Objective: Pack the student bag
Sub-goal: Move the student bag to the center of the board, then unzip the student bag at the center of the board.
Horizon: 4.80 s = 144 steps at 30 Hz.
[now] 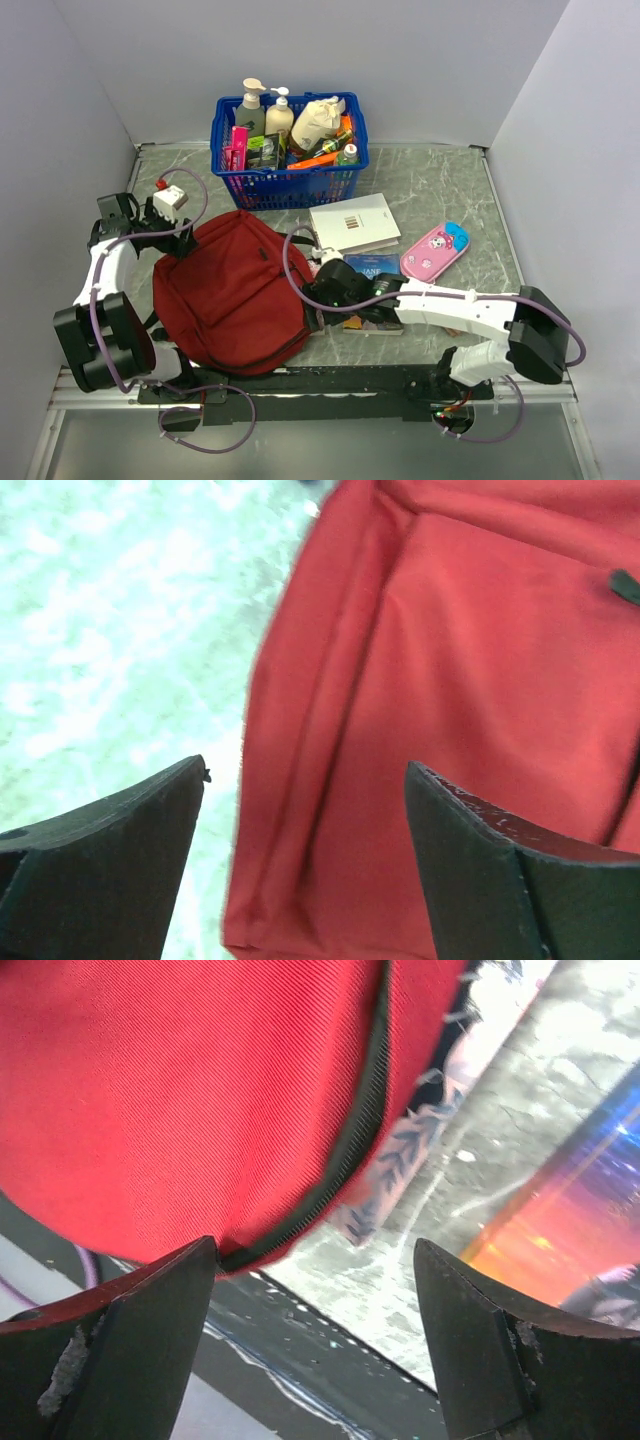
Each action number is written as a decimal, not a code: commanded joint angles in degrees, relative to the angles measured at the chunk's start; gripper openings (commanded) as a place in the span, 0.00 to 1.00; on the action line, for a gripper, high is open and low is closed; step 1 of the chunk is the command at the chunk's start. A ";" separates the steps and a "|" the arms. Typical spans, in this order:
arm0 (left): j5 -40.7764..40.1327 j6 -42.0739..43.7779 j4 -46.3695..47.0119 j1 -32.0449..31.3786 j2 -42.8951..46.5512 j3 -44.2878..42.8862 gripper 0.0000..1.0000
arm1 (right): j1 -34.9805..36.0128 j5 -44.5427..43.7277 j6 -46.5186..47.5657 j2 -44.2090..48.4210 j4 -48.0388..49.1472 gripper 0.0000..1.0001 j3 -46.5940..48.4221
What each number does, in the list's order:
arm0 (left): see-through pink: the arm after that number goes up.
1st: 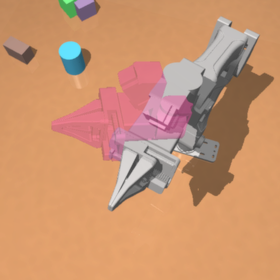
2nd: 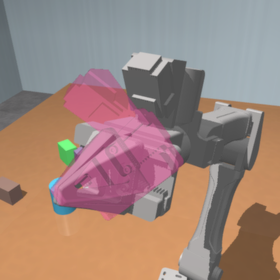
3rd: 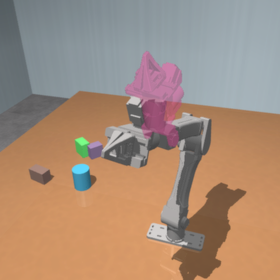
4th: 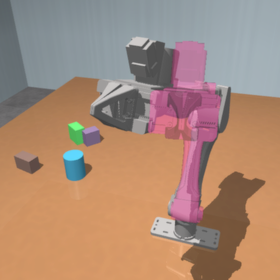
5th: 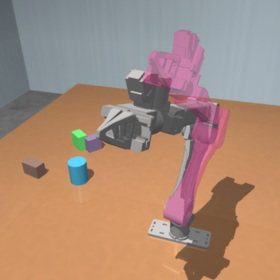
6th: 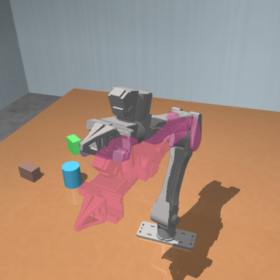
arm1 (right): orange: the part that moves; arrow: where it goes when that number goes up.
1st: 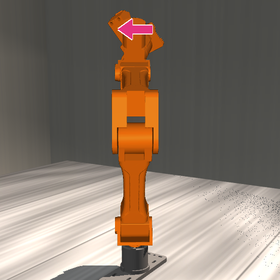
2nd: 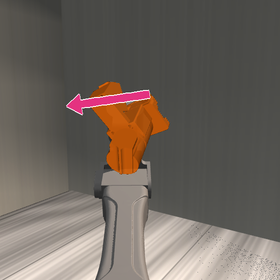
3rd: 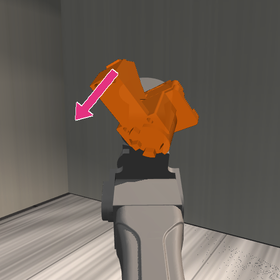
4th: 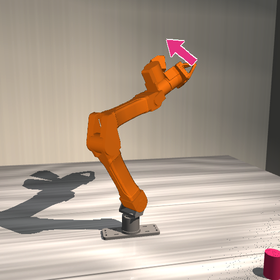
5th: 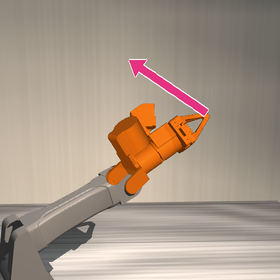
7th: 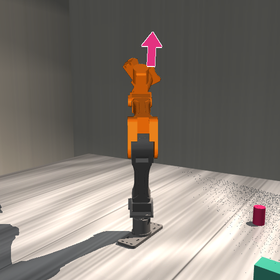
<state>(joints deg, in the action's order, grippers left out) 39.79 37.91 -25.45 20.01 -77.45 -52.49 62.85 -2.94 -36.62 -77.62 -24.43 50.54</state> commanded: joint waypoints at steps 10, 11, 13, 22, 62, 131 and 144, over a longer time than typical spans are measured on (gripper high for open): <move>-6.04 2.51 10.34 2.31 -6.65 1.16 0.96 | 0.87 1.62 -0.38 -1.21 11.48 0.86 -0.97; -5.95 3.39 9.55 2.49 -7.36 0.81 0.96 | 0.87 1.97 -0.29 -1.13 12.29 0.85 -0.97; -6.13 4.10 8.40 2.66 -9.03 0.81 0.92 | 0.78 2.76 -0.38 -1.39 13.61 0.83 -0.71; -4.37 8.67 2.45 3.28 -10.71 2.04 0.74 | 0.61 2.24 -1.00 -2.97 13.35 0.44 -0.53; 12.76 29.57 -22.70 -19.56 -8.23 -14.91 0.96 | -11.08 -8.66 10.17 9.42 1.75 0.80 5.62; 1.26 55.07 -34.66 -37.94 -28.02 -29.60 0.01 | -18.11 1.80 5.86 7.84 13.44 0.69 -2.82; 0.29 55.16 -37.91 -37.94 -25.48 -31.01 0.01 | -18.38 2.06 6.65 5.04 14.14 0.65 -0.72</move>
<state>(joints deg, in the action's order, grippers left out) 38.81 90.96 -59.46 -17.67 -107.61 -80.82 44.95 -1.34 -30.39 -70.57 -12.82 47.31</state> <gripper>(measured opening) 0.023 0.662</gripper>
